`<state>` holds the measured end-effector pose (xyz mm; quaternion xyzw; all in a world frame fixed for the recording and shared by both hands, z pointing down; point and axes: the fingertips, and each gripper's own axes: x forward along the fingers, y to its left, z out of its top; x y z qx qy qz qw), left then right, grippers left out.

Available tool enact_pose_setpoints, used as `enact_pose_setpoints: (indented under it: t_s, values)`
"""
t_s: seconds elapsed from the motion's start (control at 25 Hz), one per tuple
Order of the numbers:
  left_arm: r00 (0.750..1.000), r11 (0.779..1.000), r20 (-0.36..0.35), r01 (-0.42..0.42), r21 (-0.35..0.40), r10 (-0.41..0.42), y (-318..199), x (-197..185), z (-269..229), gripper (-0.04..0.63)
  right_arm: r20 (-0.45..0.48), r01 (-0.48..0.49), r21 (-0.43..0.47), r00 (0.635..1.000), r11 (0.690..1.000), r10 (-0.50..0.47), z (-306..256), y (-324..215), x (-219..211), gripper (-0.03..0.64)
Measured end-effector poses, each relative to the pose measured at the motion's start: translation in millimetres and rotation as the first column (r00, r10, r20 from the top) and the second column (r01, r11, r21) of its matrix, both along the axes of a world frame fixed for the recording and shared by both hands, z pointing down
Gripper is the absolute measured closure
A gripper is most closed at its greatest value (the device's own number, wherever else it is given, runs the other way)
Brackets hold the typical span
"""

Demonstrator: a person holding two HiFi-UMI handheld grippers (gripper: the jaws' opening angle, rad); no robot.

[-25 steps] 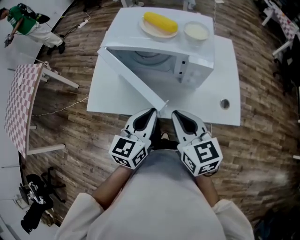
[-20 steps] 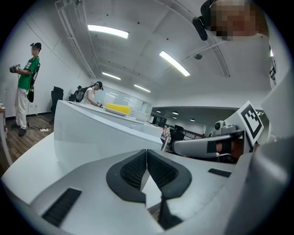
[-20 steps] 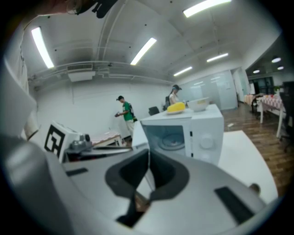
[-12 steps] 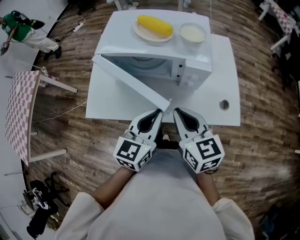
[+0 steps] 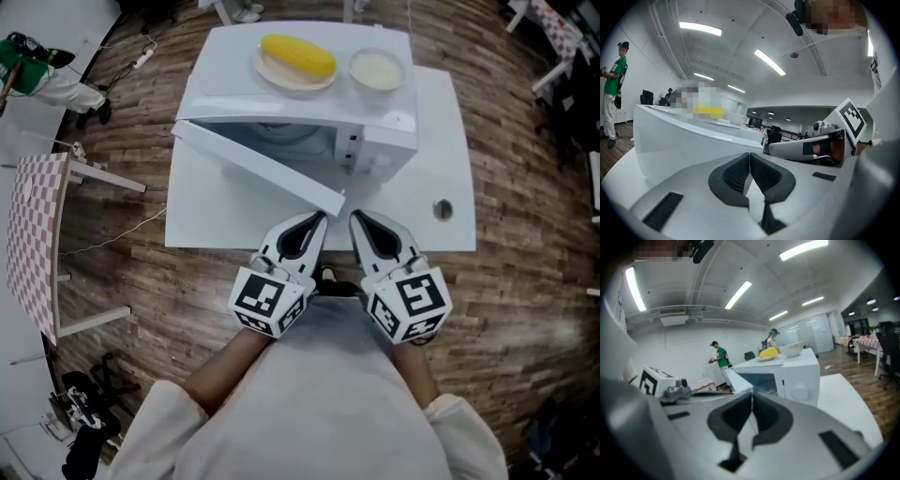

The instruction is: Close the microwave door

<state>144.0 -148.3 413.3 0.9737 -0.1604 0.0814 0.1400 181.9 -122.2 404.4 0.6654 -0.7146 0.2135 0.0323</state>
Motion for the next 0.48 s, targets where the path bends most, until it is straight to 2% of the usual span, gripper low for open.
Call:
enact_pose_setpoints:
  t_s: [0.24,0.48]
  values:
    - [1.000,1.000,-0.009,-0.021,-0.015,0.021,-4,10,0,0.575,0.006,-0.023,-0.014,1.000,1.000,0.024,2,-3,8,0.594]
    - [1.000,1.000,-0.019,-0.007,-0.028,0.006,-9,15,-1,0.575,0.002,-0.019,-0.021,1.000,1.000,0.019,3,-7,8,0.594]
